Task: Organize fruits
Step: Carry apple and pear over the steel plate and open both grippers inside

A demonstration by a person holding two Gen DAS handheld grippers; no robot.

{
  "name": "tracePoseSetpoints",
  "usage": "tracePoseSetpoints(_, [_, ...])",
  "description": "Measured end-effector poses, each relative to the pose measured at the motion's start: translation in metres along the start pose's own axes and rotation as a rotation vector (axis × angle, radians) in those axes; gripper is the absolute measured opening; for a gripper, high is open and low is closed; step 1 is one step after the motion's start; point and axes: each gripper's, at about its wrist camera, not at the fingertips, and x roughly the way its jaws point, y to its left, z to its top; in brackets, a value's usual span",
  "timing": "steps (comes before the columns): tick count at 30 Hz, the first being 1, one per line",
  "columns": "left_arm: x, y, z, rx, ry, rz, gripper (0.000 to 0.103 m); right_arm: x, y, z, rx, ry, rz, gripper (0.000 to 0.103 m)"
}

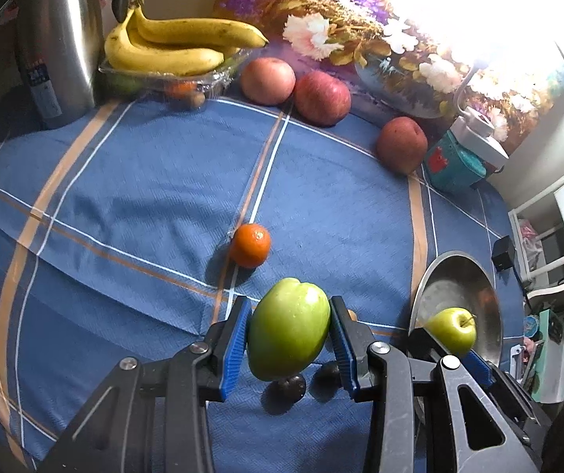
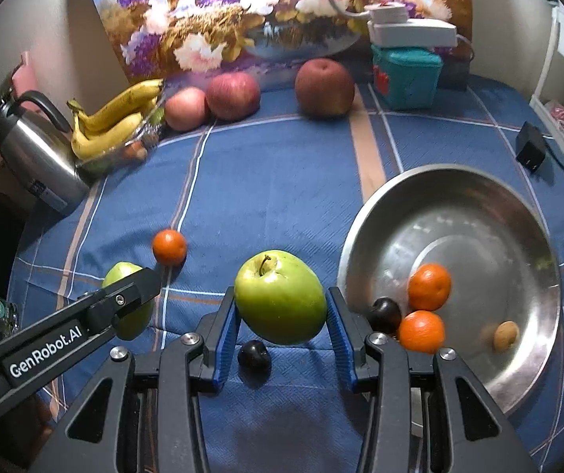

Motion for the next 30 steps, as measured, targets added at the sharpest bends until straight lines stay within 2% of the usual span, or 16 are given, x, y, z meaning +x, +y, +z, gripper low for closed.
tracePoseSetpoints(7, [-0.001,-0.006,-0.003,0.011,-0.013,0.017,0.042,-0.011,-0.003,0.005,0.007,-0.022,-0.017,0.045])
tracePoseSetpoints(16, [0.003,-0.018,-0.008,0.043,-0.007,0.038,0.042,-0.011,-0.018,0.004,0.043,-0.009,-0.016,0.045])
tracePoseSetpoints(30, [0.013,-0.059,-0.020,0.151,0.018,0.034,0.042,-0.015,-0.086,0.000,0.204,-0.007,-0.068,0.044])
